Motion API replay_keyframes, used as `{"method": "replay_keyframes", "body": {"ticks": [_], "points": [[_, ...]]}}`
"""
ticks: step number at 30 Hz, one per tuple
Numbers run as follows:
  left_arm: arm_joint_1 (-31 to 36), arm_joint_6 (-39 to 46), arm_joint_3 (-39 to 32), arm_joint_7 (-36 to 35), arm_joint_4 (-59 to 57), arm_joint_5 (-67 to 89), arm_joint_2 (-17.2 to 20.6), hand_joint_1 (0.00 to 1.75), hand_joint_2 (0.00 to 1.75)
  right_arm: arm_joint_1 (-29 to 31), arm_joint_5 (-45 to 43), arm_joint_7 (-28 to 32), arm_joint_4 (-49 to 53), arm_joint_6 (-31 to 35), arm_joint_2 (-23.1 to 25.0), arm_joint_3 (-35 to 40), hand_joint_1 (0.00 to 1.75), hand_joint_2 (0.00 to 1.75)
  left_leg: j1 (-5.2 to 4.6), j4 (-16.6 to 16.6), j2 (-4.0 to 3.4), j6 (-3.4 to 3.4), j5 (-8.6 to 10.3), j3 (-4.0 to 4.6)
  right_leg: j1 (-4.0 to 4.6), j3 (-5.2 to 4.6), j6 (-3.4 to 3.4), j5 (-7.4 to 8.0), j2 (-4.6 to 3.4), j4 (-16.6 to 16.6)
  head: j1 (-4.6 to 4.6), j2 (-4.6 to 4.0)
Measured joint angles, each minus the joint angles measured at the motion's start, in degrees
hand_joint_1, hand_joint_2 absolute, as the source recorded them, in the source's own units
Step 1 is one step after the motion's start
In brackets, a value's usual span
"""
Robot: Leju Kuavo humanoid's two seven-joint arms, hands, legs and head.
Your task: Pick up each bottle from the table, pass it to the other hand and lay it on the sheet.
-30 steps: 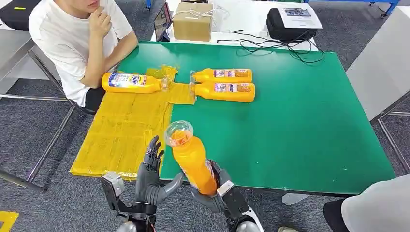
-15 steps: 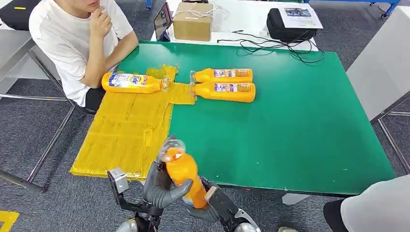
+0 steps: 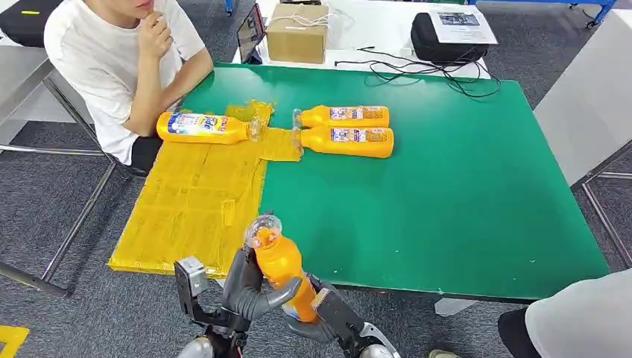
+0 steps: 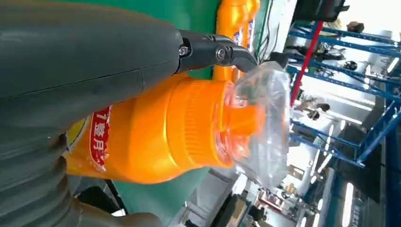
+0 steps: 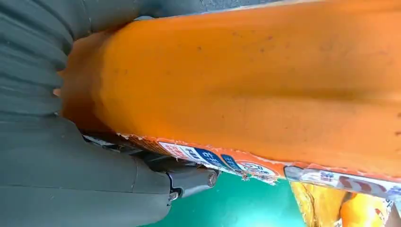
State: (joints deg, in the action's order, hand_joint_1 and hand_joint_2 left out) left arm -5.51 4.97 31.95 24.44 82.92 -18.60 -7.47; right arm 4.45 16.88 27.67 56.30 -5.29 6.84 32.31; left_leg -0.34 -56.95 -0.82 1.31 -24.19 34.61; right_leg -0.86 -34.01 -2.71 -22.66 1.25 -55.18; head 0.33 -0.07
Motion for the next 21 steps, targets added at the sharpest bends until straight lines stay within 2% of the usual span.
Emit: {"method": "replay_keyframes", "body": {"ticks": [6,11,21], "points": [[0.17,3.54,-0.22,-1.58,-1.11,1.11,-0.57,0.0,1.75,0.0,2.91,-2.16,1.27,2.67,-0.13,1.31,1.75,1.75,0.0,0.0,0.0,0.0,0.0,0.0,0.01,-0.01,0.0,0.0,0.0,0.0,0.0,0.0],[0.78,-2.68,-0.92,-6.23,-2.69,-7.55,-0.72,0.0,1.75,0.34,1.53,0.48,2.27,1.83,-0.17,2.03,1.75,1.75,0.0,0.0,0.0,0.0,0.0,0.01,0.0,-0.01,0.0,0.0,0.0,0.0,0.0,0.0],[1.51,-11.19,-2.34,-6.67,-4.61,-14.58,-0.37,0.0,1.75,1.72,-0.77,2.19,2.78,0.02,-0.2,2.05,1.75,1.75,0.01,0.0,0.0,0.0,0.01,0.01,0.01,0.0,0.0,0.0,0.01,0.0,0.02,0.0]]}}
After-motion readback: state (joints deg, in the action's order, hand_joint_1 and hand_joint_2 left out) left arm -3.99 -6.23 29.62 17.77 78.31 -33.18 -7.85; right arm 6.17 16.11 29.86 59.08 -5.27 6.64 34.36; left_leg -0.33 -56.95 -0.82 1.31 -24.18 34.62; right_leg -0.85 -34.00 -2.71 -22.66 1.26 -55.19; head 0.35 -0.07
